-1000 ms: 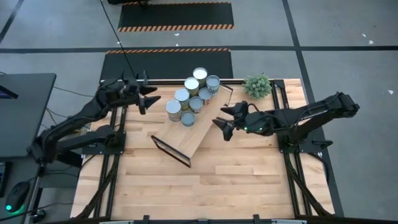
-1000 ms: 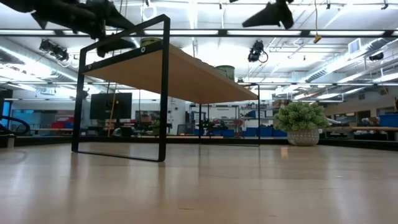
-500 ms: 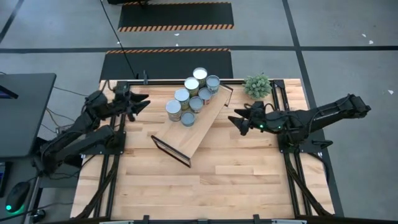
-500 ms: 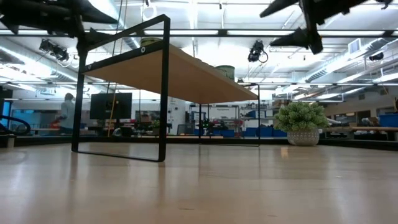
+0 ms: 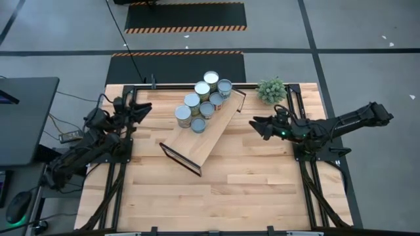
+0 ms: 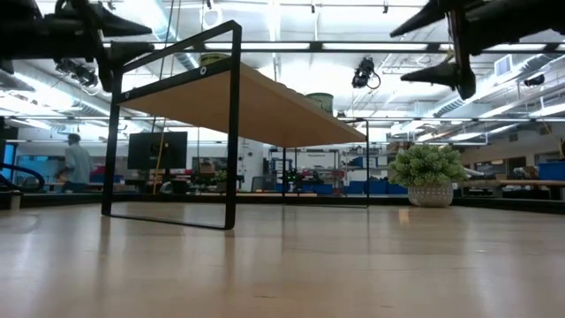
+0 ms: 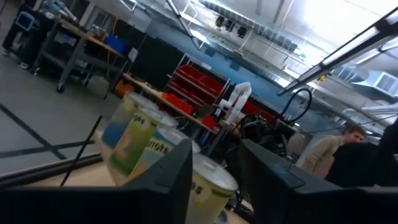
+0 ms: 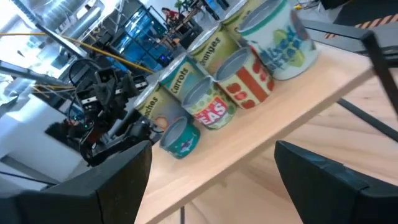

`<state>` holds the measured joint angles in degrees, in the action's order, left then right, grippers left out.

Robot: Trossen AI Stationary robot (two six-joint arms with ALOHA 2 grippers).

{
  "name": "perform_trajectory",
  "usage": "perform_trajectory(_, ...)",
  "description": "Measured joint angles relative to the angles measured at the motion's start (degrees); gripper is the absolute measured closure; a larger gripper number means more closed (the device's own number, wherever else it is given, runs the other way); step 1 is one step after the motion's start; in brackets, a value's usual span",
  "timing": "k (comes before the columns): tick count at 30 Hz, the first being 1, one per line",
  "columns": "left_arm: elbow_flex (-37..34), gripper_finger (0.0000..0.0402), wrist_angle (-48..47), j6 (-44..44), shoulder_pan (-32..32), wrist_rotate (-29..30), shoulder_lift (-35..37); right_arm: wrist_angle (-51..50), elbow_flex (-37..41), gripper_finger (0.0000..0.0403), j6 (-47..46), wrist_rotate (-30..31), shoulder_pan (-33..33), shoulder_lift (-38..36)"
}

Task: Pick and place cans onto a shelf
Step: Return to Home Position

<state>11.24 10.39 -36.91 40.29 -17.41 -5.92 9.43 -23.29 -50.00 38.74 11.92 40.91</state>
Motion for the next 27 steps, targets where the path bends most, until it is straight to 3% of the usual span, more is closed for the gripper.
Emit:
perform_trajectory(7, -2.6, 0.0288, -0.6, 0.0, 0.0, 0.2, 0.4, 0.5, 6.0, 0.0068, -3.6, 0.9, 0.0, -4.0)
perform_trajectory(12, -2.8, 0.0335, -1.4, 1.2, 0.0, 0.2, 0.4, 2.5, 10.1, 0.0120, -5.1, 0.9, 0.0, -6.4)
perform_trajectory(15, -2.8, 0.0341, -1.5, 1.3, 0.0, -0.5, 0.4, 2.5, 12.1, 0.0155, -7.0, 0.9, 0.0, -7.8)
perform_trajectory(18, -2.8, 0.0304, -3.4, 1.1, 0.0, -2.2, 0.4, 2.6, 13.7, 0.0179, -8.7, 0.9, 0.0, -9.3)
perform_trajectory(27, -2.8, 0.0111, -6.0, 0.8, 0.0, -2.8, 0.4, 2.5, 15.1, 0.0201, -8.8, 0.7, 0.0, -13.5)
